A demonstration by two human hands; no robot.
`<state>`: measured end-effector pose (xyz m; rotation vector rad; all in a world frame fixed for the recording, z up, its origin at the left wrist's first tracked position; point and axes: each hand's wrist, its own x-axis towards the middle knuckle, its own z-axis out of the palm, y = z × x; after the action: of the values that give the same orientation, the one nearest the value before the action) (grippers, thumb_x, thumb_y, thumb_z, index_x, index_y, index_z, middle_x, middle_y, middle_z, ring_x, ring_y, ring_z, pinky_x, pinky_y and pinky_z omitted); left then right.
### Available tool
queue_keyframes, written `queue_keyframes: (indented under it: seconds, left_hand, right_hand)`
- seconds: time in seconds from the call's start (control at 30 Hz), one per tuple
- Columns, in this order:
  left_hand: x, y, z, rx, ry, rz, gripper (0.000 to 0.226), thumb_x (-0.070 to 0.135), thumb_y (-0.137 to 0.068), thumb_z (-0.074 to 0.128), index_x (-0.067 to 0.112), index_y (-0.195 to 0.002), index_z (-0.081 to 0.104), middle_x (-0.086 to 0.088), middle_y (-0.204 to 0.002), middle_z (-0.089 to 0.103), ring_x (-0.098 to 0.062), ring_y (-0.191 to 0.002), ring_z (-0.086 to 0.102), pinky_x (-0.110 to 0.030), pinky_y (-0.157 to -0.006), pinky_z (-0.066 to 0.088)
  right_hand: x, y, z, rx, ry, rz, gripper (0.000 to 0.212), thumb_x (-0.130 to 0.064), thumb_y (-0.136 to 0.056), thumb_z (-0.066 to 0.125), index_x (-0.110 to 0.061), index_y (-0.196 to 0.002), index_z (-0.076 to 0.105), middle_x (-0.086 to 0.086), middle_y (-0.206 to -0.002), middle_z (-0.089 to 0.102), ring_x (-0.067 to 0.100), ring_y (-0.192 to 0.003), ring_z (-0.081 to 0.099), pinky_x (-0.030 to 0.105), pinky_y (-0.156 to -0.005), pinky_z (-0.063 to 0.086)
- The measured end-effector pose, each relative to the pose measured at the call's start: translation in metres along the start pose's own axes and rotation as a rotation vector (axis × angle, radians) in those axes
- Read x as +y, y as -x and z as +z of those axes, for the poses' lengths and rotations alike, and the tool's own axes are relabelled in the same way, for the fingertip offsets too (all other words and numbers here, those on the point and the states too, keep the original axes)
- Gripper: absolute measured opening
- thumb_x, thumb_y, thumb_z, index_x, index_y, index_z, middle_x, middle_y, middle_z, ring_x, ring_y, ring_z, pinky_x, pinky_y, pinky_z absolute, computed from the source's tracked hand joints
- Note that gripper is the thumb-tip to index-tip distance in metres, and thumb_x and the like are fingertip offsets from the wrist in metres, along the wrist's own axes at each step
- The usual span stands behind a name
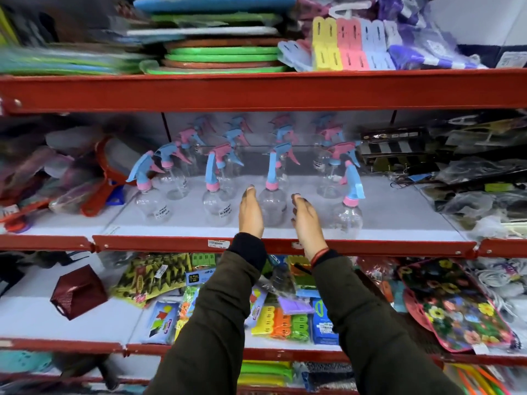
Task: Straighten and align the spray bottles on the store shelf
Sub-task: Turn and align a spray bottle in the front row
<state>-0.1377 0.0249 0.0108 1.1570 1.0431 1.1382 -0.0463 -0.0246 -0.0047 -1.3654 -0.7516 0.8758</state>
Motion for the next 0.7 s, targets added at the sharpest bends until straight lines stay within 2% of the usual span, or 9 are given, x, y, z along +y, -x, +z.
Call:
queue_keyframes:
  seconds: [0.07, 0.17, 0.23, 0.3, 0.33, 0.4, 0.47, 0.53, 0.7]
  left_hand:
    - [0.005, -0.001, 0.005, -0.050, -0.008, -0.045, 0.056, 0.040, -0.101, 0.022, 0.012, -0.149, 0.028, -0.002, -0.156, 0.030, -0.018, -0.146, 0.025, -0.033, -0.119, 0.017]
    - [0.011, -0.001, 0.001, -0.153, 0.048, -0.118, 0.055, 0.038, -0.102, 0.019, 0.008, -0.146, 0.033, 0.001, -0.135, 0.046, -0.014, -0.135, 0.036, -0.029, -0.113, 0.024]
    - [0.013, 0.003, -0.003, -0.201, 0.040, -0.122, 0.054, 0.039, -0.102, 0.020, 0.010, -0.145, 0.035, 0.002, -0.135, 0.047, -0.014, -0.133, 0.038, -0.028, -0.110, 0.026]
    - [0.015, 0.011, -0.008, -0.233, 0.053, -0.128, 0.052, 0.039, -0.102, 0.021, 0.011, -0.143, 0.038, 0.003, -0.126, 0.050, -0.012, -0.127, 0.042, -0.025, -0.105, 0.028]
    - [0.017, 0.015, -0.011, -0.244, 0.058, -0.130, 0.051, 0.038, -0.103, 0.020, 0.011, -0.142, 0.039, 0.006, -0.119, 0.047, -0.009, -0.119, 0.043, -0.024, -0.103, 0.029]
    - [0.017, 0.024, -0.015, -0.287, 0.053, -0.131, 0.051, 0.038, -0.103, 0.019, 0.012, -0.141, 0.039, 0.008, -0.121, 0.046, -0.006, -0.111, 0.042, -0.024, -0.102, 0.029]
    - [0.016, 0.032, -0.018, -0.320, 0.030, -0.108, 0.049, 0.040, -0.103, 0.018, 0.015, -0.136, 0.044, 0.007, -0.123, 0.050, -0.003, -0.104, 0.048, -0.025, -0.102, 0.030]
    - [0.013, 0.039, -0.017, -0.335, 0.019, -0.096, 0.045, 0.038, -0.103, 0.017, 0.018, -0.129, 0.047, 0.010, -0.114, 0.050, 0.000, -0.097, 0.049, -0.022, -0.097, 0.028]
    - [0.009, 0.042, -0.017, -0.324, -0.069, -0.089, 0.054, 0.041, -0.102, 0.019, 0.012, -0.138, 0.045, 0.007, -0.120, 0.047, -0.006, -0.118, 0.042, -0.023, -0.098, 0.026]
  right_hand:
    - [-0.004, -0.006, 0.002, 0.014, 0.009, 0.022, 0.041, -0.040, -0.103, 0.041, -0.018, -0.134, 0.056, -0.003, -0.130, 0.054, 0.017, -0.124, 0.050, 0.043, -0.121, 0.036]
    - [0.014, -0.029, 0.008, 0.013, 0.021, 0.019, 0.035, -0.055, -0.091, 0.044, -0.027, -0.101, 0.063, 0.006, -0.127, 0.067, 0.027, -0.124, 0.061, 0.051, -0.116, 0.042]
    - [0.024, -0.037, 0.006, 0.018, 0.035, 0.020, 0.036, -0.057, -0.087, 0.045, -0.027, -0.092, 0.065, 0.011, -0.122, 0.071, 0.031, -0.120, 0.064, 0.053, -0.113, 0.045]
    - [0.011, -0.019, 0.007, 0.028, 0.053, 0.016, 0.040, -0.059, -0.084, 0.046, -0.025, -0.089, 0.066, 0.017, -0.116, 0.074, 0.035, -0.116, 0.066, 0.053, -0.112, 0.046]
    - [0.010, -0.015, 0.006, 0.028, 0.059, 0.017, 0.037, -0.056, -0.088, 0.047, -0.025, -0.089, 0.066, 0.014, -0.112, 0.075, 0.034, -0.114, 0.067, 0.051, -0.112, 0.047]
    - [0.010, -0.007, 0.001, 0.009, 0.075, 0.011, 0.032, -0.050, -0.095, 0.046, -0.027, -0.092, 0.067, 0.002, -0.106, 0.074, 0.026, -0.113, 0.066, 0.046, -0.113, 0.046]
    - [0.012, -0.001, -0.004, 0.009, 0.093, 0.010, 0.039, -0.056, -0.087, 0.050, -0.026, -0.102, 0.070, 0.000, -0.114, 0.074, 0.023, -0.117, 0.065, 0.048, -0.114, 0.045]
    - [0.013, 0.005, -0.009, -0.004, 0.096, 0.009, 0.033, -0.051, -0.091, 0.052, -0.028, -0.105, 0.070, 0.003, -0.118, 0.073, 0.024, -0.117, 0.064, 0.049, -0.115, 0.044]
    - [0.010, 0.020, -0.011, -0.016, 0.123, -0.010, 0.025, -0.039, -0.101, 0.045, -0.031, -0.095, 0.068, 0.017, -0.123, 0.071, 0.037, -0.125, 0.060, 0.049, -0.115, 0.043]
